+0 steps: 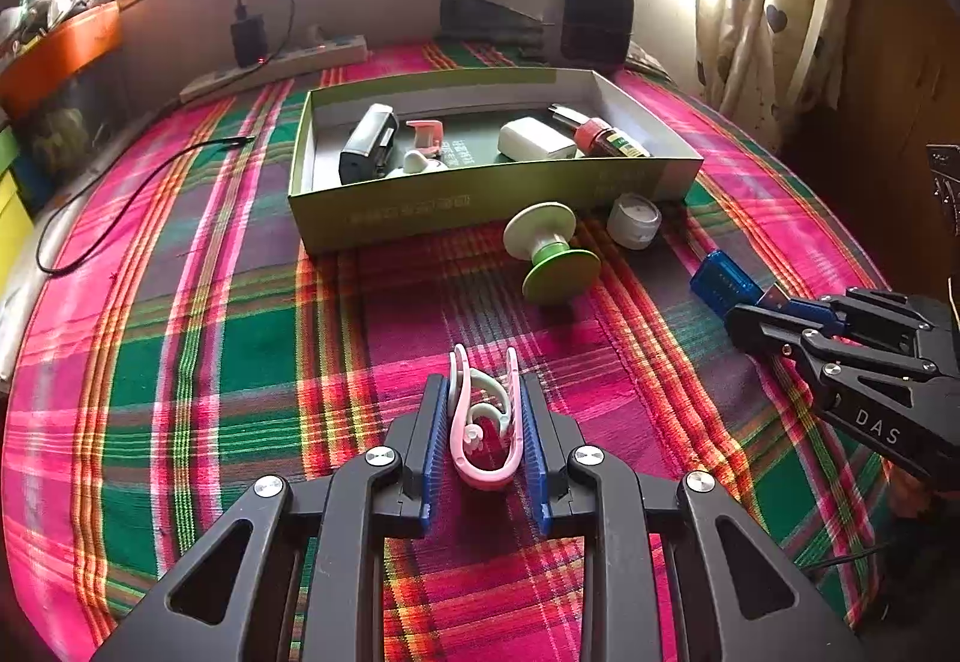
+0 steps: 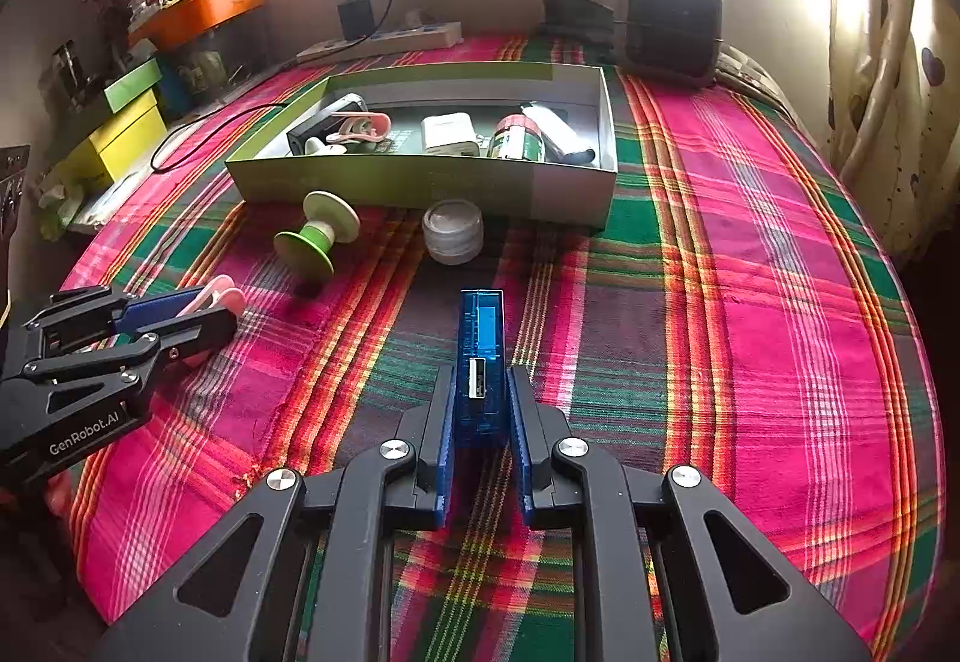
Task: Organize rigid objects
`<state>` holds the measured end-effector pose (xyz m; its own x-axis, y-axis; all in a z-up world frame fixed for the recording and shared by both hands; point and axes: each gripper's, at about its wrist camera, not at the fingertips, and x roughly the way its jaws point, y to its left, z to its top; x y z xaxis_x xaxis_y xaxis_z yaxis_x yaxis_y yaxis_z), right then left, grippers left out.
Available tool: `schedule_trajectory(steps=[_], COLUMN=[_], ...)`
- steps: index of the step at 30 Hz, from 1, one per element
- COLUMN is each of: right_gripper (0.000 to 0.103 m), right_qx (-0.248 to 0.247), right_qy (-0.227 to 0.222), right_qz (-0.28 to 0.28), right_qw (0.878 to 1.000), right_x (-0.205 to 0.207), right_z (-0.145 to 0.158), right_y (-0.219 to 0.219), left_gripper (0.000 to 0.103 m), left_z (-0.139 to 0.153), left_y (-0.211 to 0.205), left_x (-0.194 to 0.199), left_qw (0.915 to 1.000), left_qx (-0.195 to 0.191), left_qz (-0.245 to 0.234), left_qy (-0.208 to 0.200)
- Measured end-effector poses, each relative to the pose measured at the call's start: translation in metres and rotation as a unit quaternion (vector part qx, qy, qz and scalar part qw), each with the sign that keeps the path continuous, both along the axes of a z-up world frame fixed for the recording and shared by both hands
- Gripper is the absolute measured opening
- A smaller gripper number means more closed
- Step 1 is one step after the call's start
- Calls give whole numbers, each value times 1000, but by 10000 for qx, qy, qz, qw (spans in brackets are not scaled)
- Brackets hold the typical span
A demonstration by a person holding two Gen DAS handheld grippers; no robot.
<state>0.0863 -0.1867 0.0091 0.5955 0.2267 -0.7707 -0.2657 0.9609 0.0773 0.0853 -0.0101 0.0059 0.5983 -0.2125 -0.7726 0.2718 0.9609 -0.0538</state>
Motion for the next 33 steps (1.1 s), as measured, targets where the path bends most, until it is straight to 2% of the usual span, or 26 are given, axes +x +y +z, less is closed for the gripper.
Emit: schedule_trajectory(steps=[21, 33], right_gripper=[17, 17], right_qx=[107, 223], right_qy=[-300, -468], right_qz=[-26, -101], right_qw=[9995, 9986], right_x=[4, 4], right_z=[23, 36], right_y=[-1, -9], left_gripper=[22, 22], left_z=[34, 40], left_y=[10, 12], left_x=[16, 23], left_qw=[9993, 9988], left_qx=[-254, -352], left_qz=[79, 61], left_qy=[-272, -323])
